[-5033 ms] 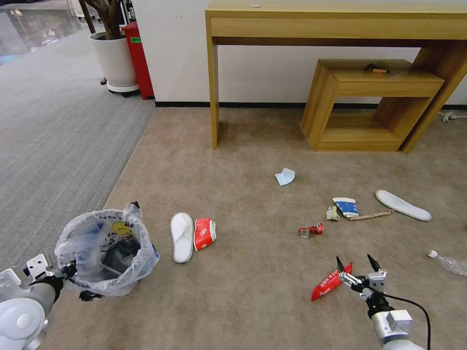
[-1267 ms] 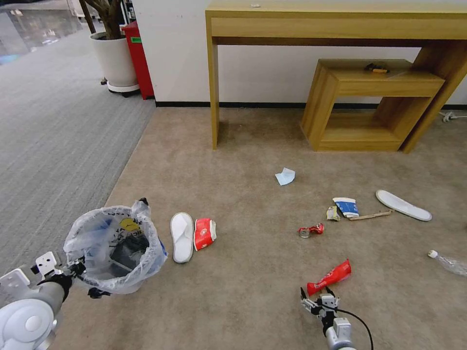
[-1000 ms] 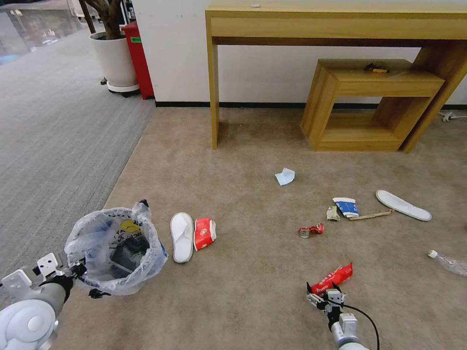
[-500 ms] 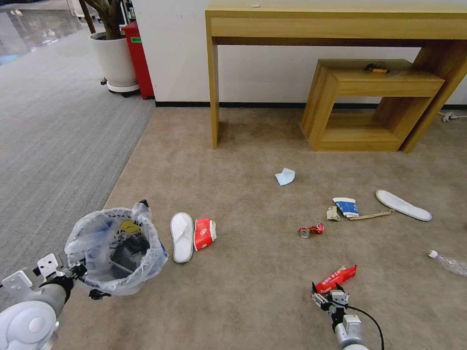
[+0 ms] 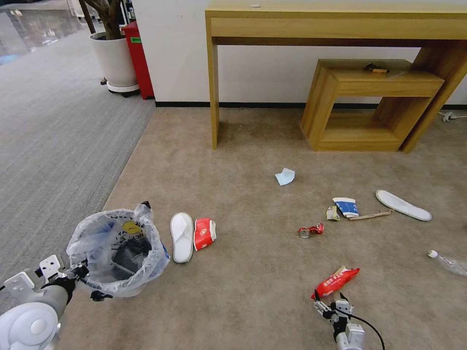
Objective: Pick up the trash bin and place the garbage on the floor into it.
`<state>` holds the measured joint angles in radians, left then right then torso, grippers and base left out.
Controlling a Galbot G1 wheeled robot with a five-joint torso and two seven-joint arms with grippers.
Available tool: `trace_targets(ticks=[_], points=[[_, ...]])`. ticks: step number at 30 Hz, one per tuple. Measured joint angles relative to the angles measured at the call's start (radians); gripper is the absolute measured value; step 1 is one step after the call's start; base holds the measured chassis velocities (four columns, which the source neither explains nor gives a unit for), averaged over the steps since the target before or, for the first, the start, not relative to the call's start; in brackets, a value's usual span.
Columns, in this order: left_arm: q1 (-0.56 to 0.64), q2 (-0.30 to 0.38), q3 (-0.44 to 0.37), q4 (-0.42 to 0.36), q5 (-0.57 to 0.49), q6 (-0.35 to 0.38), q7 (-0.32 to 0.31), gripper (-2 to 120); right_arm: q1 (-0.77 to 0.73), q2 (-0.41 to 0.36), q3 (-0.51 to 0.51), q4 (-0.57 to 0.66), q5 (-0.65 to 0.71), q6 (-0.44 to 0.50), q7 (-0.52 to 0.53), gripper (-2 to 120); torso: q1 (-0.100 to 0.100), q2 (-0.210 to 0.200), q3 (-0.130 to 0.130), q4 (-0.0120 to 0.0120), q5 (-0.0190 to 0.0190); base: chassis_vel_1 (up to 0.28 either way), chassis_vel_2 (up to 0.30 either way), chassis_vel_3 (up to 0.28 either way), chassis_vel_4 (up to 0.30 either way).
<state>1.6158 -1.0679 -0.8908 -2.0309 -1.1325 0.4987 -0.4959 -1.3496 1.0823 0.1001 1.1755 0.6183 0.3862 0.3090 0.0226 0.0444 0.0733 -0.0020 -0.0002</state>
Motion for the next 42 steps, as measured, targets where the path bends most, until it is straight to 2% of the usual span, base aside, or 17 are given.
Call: trace_targets(ticks=[12,22,42], points=[[0.002,0.001,0.006,0.000,0.006,-0.003,0.002,0,-0.002,0.065,-0.020,0.041,0.033,-0.030,0.037,93,0.000,0.000,0.000,0.0001,0.0001,0.000,0.000,0.000,0.000],[0.007,-0.002,0.005,0.000,0.012,-0.006,0.011,0,-0.002,0.091,-0.047,0.083,0.022,-0.049,0.058,92,0.000,0.000,0.000,0.0000,0.0001,0.000,0.000,0.000,0.000],[0.013,-0.013,0.006,0.005,0.023,-0.012,0.017,0,0.048,0.097,-0.041,0.012,0.021,-0.039,0.055,92,0.000,0.000,0.000,0.0000,0.0002,0.000,0.000,0.000,0.000]])
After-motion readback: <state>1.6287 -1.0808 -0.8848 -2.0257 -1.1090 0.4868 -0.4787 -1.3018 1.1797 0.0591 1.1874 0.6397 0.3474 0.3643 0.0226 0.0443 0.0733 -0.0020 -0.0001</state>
